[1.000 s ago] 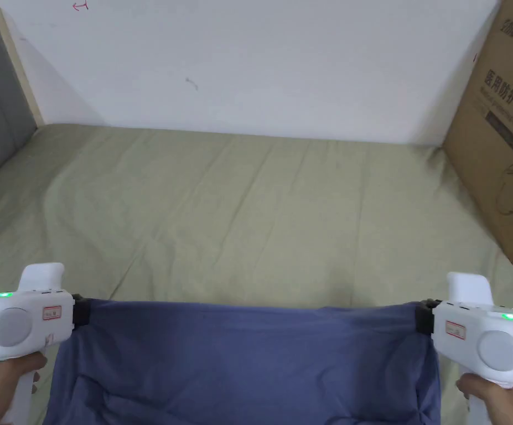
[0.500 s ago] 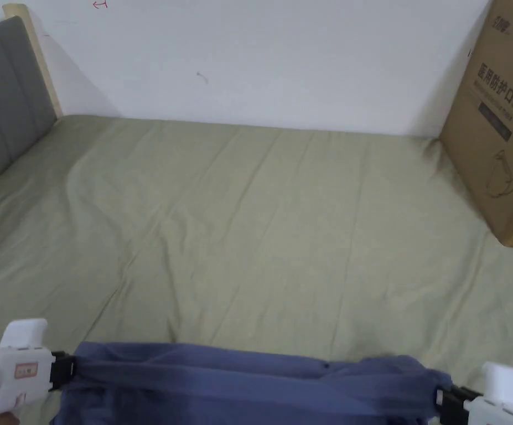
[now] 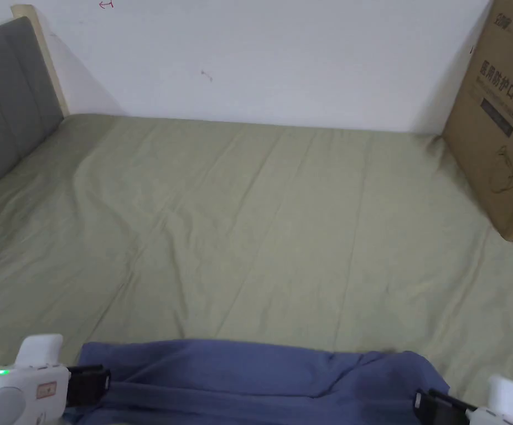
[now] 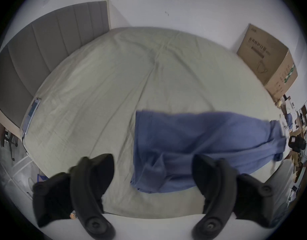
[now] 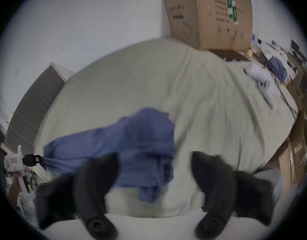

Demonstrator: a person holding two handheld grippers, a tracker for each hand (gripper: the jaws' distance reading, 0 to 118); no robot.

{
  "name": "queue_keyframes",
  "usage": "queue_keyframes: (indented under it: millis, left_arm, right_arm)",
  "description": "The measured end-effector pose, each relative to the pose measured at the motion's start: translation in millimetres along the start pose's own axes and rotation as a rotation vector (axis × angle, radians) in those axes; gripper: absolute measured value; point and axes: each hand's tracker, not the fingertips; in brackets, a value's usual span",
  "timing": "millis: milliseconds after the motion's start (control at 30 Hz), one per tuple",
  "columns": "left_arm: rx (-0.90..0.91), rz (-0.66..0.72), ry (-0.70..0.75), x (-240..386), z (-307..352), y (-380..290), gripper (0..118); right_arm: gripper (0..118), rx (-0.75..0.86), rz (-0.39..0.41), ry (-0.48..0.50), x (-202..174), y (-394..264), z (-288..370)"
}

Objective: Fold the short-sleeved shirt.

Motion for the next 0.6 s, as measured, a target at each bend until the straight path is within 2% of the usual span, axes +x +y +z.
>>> queue_keyframes:
  millis: [300, 433, 533, 600]
  left_arm:
    - [0.502, -0.024, -0.119, 56.8, 130.1, 97.6, 96]
    - [0.626, -0.069, -0.095, 85.8, 158.8, 117.0, 96]
    - [0.702, -0.089, -0.071, 101.9, 165.9, 121.9, 95]
    - [0.731, -0.105, -0.061, 111.5, 166.5, 119.9, 89]
  right_arm:
    - [101, 0.46, 0.207, 0.047, -81.7, 89.6, 78.9]
    - [101, 0.612, 0.284, -0.007, -116.5, 103.9, 93.2]
    - [101, 0.684, 0.314, -0.049, -135.5, 106.1, 96.5]
    - [97, 0.723, 0.327, -0.093, -144.1, 104.7, 96.3]
